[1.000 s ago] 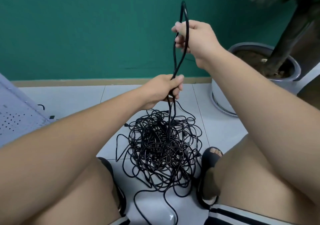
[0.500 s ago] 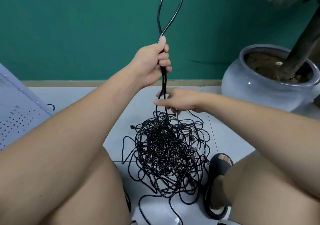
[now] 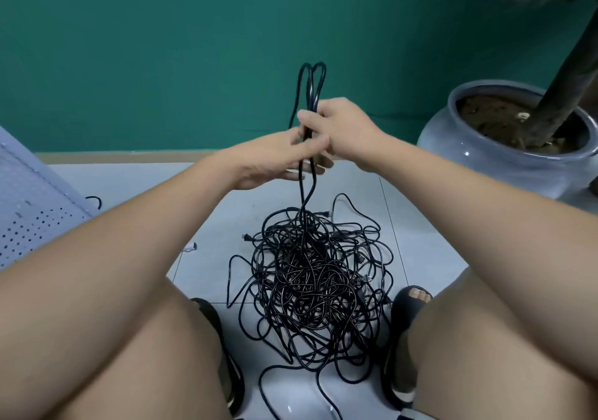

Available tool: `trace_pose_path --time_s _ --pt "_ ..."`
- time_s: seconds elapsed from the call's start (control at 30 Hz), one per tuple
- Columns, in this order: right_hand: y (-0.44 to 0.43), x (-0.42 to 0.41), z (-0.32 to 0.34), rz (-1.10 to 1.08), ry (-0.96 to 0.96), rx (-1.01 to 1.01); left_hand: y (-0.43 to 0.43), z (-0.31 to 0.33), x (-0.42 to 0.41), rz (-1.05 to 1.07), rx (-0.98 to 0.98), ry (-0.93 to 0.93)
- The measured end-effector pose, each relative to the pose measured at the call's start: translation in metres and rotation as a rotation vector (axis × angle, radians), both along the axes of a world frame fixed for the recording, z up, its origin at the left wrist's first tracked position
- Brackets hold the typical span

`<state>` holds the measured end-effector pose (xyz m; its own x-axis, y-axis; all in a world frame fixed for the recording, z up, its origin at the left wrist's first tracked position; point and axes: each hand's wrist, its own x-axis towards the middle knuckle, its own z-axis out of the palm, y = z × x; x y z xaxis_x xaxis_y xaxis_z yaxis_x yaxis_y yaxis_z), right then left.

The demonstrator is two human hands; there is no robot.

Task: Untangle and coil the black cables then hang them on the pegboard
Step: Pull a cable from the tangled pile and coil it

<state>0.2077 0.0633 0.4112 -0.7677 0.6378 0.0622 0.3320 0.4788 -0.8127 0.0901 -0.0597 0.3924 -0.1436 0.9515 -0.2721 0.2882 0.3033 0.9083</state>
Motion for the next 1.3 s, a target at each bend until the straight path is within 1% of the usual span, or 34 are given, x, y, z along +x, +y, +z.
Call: trace_pose_path --time_s 0.07,0.2,0.33,0.43,0.5,0.6,0.67,0.73,0.8,0.87,0.9,0.97,1.07,1.17,1.23,1.3 --pt "0.004 0.001 0.008 -0.018 0.073 -0.064 -0.002 -0.006 -0.002 -0.053 -0.053 0.045" --pt "0.018 0.001 0.027 -0.05 0.259 -0.24 -0.003 -0.021 -0.003 -0.043 -0.096 0.161" --pt "0.033 0.003 0.039 -0.108 0.433 -0.505 -0.002 -0.027 -0.002 -0.047 -0.141 0.217" --pt "0.04 0.004 0.034 -0.094 0.443 -0.606 -0.002 -0.021 -0.001 -0.022 -0.107 0.231" --pt "0.041 0.005 0.024 -0.07 0.358 -0.618 -0.003 -0.015 -0.003 0.009 -0.053 0.24" --pt "0.042 0.008 0.008 -0.033 0.133 -0.543 -0.003 -0.003 -0.012 0.108 0.081 0.226" --pt "0.039 0.011 -0.002 0.02 -0.016 -0.529 -0.002 0.005 -0.017 0.177 0.157 0.188" --pt "0.033 0.013 -0.011 0.146 -0.204 -0.461 -0.002 0.012 -0.021 0.219 0.194 0.15" --pt "0.024 0.015 -0.02 0.319 -0.405 -0.306 -0.002 0.016 -0.023 0.24 0.21 0.114" --pt "0.01 0.015 -0.028 0.48 -0.499 -0.203 -0.002 0.018 -0.023 0.263 0.234 0.072" --pt "0.003 0.014 -0.031 0.53 -0.496 -0.177 -0.002 0.019 -0.023 0.278 0.25 0.045" --pt "-0.013 0.01 -0.035 0.541 -0.432 -0.147 -0.002 0.023 -0.022 0.32 0.283 -0.008" --pt "-0.032 0.001 -0.042 0.457 -0.32 -0.063 -0.005 0.03 -0.019 0.387 0.312 -0.075" --pt "-0.048 -0.009 -0.046 0.373 -0.299 0.056 -0.006 0.037 -0.014 0.435 0.338 -0.145" --pt "-0.055 -0.016 -0.048 0.283 -0.256 0.095 -0.006 0.04 -0.011 0.464 0.358 -0.156" --pt "-0.057 -0.022 -0.051 0.253 -0.203 0.124 -0.007 0.042 -0.011 0.49 0.381 -0.15"
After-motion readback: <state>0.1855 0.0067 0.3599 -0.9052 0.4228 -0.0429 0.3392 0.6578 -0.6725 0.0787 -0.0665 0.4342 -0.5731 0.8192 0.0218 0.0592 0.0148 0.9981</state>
